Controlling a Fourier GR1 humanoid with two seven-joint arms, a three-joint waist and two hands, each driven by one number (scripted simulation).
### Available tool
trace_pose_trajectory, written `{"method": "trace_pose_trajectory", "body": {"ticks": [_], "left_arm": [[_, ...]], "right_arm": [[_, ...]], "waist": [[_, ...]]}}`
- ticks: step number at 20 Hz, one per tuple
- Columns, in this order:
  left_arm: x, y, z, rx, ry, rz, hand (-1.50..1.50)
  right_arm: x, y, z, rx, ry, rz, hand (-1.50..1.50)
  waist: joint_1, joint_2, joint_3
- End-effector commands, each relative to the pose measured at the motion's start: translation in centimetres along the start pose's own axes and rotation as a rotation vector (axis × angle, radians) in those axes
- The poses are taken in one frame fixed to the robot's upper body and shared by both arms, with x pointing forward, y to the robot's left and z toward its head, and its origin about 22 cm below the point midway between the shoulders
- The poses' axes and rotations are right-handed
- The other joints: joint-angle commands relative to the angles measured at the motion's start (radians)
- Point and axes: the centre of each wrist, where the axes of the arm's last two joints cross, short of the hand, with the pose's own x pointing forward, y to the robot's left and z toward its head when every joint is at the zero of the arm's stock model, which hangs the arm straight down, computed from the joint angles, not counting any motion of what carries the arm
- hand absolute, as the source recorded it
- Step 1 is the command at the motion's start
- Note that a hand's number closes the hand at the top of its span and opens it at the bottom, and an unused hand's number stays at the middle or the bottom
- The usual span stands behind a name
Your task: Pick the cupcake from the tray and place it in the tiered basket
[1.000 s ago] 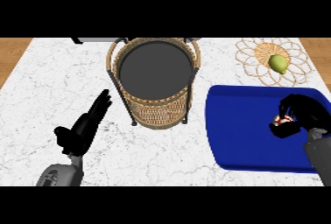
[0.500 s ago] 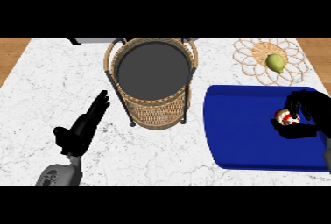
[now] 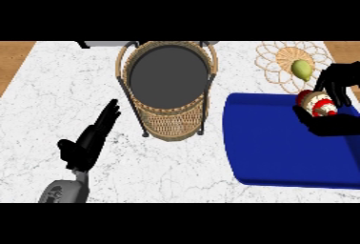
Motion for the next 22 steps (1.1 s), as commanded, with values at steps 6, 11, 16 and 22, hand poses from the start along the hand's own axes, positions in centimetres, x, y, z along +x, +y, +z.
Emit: {"method": "trace_pose_trajectory", "body": {"ticks": [6,11,16,22], "left_arm": [[0.3,-0.5,-0.3,0.006,-0.020,0.003,0.00],[1.2,-1.4,-1.2,-0.027,-0.004,-0.006,0.00],[0.7,0.9,-1.0,-0.007,-0.007,-0.008,0.00],[0.2,-2.9,-1.7,-0.027,-0.006,-0.007,0.00]], "right_arm": [[11.3,-2.4,-4.0,0.004,-0.010,-0.090,1.50],[17.2,0.8,-6.9,0.035,0.004,-0.093,1.50],[19.7,3.6,-11.2,0.055,0.020,-0.093,1.50],[22.0,8.2,-13.4,0.151,0.016,-0.080,1.50]], "waist": [[0.018,0.004,0.000],[0.019,0.005,0.000],[0.026,0.009,0.000],[0.022,0.009,0.000]]}}
